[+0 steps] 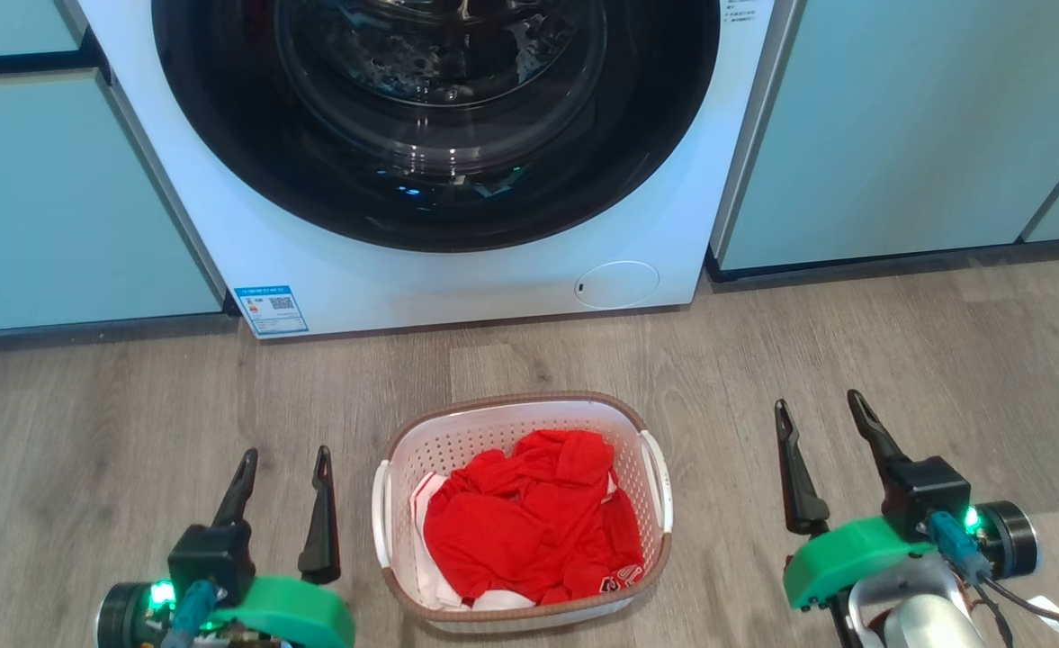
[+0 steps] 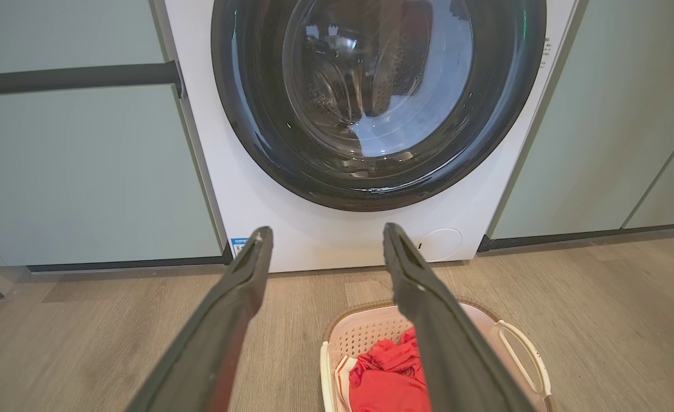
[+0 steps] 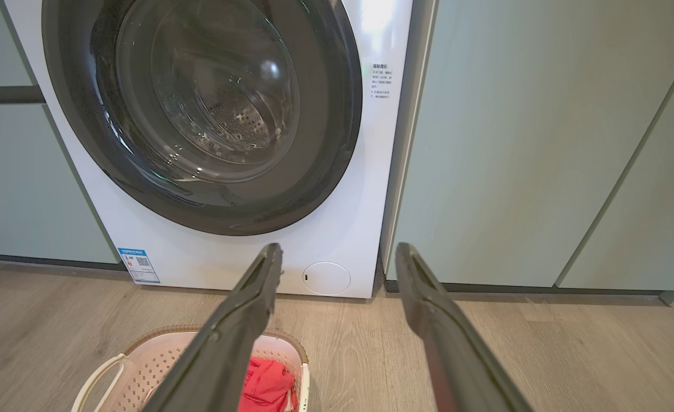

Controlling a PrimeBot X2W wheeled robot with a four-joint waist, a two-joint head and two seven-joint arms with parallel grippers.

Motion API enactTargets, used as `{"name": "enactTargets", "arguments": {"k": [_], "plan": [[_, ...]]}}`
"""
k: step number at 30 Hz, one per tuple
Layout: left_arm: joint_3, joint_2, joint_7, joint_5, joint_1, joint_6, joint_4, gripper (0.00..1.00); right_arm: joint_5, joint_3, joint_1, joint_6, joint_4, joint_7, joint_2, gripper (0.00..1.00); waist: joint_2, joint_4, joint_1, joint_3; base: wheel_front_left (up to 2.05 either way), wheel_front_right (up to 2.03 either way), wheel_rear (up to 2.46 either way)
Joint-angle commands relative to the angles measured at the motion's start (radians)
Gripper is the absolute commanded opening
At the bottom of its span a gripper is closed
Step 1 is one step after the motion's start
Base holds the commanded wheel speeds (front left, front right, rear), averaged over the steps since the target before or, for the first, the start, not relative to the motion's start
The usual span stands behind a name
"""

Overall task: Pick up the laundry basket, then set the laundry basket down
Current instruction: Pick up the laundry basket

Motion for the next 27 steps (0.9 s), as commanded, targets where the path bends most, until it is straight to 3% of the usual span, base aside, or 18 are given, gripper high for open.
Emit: {"name": "enactTargets", "arguments": {"k": [1,18,27], "plan": [[0.034,-0.004,-0.010,-0.007,-0.026,0.006,-0.030,1.00,0.005,0.021,-0.040,-0.002,-0.028,-0.013,-0.010,1.00,-0.0001,-0.001,0.0000,0.000,0.00,0.00,0.00],[0.027,-0.004,-0.010,-0.007,-0.035,0.012,-0.031,1.00,0.015,0.011,-0.044,-0.002,-0.026,-0.013,-0.010,1.00,-0.0001,0.005,0.0000,0.031,0.00,0.00,0.00],[0.018,-0.004,-0.010,-0.012,-0.136,0.003,-0.002,1.00,0.014,-0.009,-0.138,-0.002,0.008,-0.013,-0.010,1.00,-0.0001,0.015,0.0000,0.193,0.00,0.00,0.00]]}}
